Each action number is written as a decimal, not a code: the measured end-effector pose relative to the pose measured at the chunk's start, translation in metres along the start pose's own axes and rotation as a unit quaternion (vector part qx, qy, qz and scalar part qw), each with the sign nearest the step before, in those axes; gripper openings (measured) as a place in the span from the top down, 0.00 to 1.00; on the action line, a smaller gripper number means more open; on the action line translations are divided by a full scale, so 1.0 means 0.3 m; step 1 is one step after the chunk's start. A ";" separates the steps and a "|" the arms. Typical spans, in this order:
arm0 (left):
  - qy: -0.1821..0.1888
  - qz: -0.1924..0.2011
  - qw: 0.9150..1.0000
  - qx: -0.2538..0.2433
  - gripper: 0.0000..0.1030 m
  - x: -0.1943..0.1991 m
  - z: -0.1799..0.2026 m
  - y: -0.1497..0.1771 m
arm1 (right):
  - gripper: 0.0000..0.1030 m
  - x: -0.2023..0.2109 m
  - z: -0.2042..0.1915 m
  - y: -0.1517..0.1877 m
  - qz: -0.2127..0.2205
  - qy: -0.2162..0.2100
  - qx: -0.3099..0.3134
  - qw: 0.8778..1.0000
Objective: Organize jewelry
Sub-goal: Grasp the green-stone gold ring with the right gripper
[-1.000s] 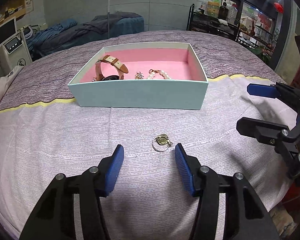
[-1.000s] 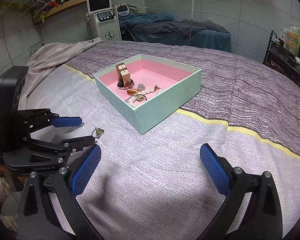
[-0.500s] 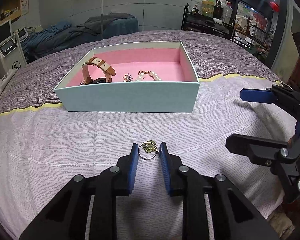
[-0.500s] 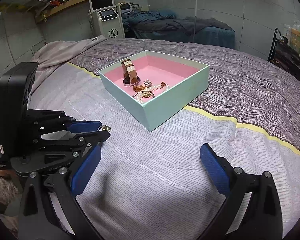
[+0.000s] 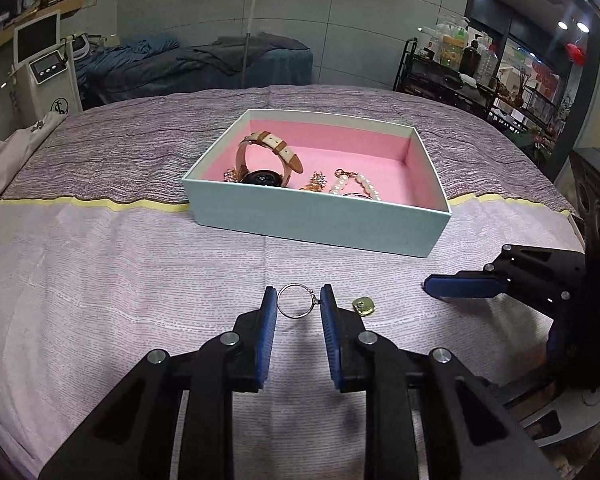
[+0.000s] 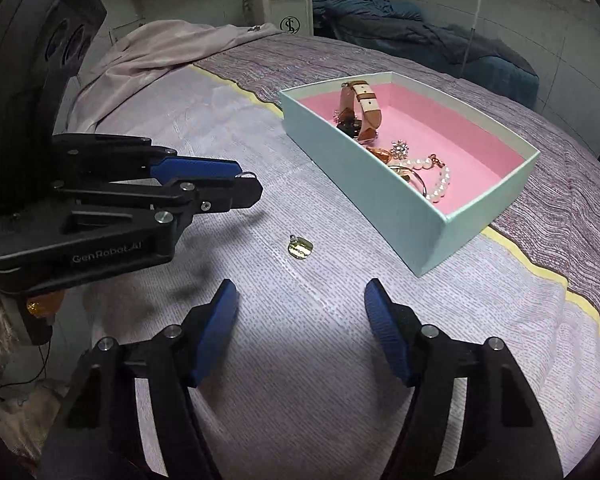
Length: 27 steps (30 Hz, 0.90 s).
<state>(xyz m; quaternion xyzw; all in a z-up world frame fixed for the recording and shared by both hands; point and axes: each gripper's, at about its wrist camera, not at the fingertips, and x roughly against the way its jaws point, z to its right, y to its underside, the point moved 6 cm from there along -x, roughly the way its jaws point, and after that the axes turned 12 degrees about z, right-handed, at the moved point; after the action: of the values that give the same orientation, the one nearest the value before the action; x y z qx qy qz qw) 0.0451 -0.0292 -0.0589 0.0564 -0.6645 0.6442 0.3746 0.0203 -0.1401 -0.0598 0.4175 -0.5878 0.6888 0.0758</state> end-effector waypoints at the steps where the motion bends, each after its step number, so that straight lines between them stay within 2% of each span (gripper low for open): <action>1: -0.004 0.000 1.000 0.003 0.79 0.001 -0.012 0.001 | 0.40 -0.017 -0.003 -0.006 -0.004 0.004 0.004 1.000; 10: -0.022 0.000 0.999 0.025 0.79 0.005 -0.088 0.007 | 0.63 -0.100 -0.008 -0.046 -0.015 0.033 0.022 0.999; 13: -0.022 0.000 0.999 0.026 0.79 0.005 -0.092 0.010 | 0.81 -0.099 -0.012 -0.047 -0.011 0.033 0.027 0.999; 14: -0.021 0.000 0.999 0.026 0.79 0.005 -0.090 0.009 | 0.84 -0.099 -0.010 -0.049 -0.010 0.031 0.026 0.999; 27: -0.005 0.004 1.000 0.012 0.79 0.016 -0.039 -0.008 | 0.85 -0.012 0.008 -0.032 0.007 0.001 -0.013 1.000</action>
<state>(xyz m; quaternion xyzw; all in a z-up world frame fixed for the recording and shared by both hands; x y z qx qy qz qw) 0.0480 -0.0173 -0.0557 0.0620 -0.6589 0.6531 0.3680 0.0295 -0.1380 -0.0553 0.4116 -0.5997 0.6819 0.0767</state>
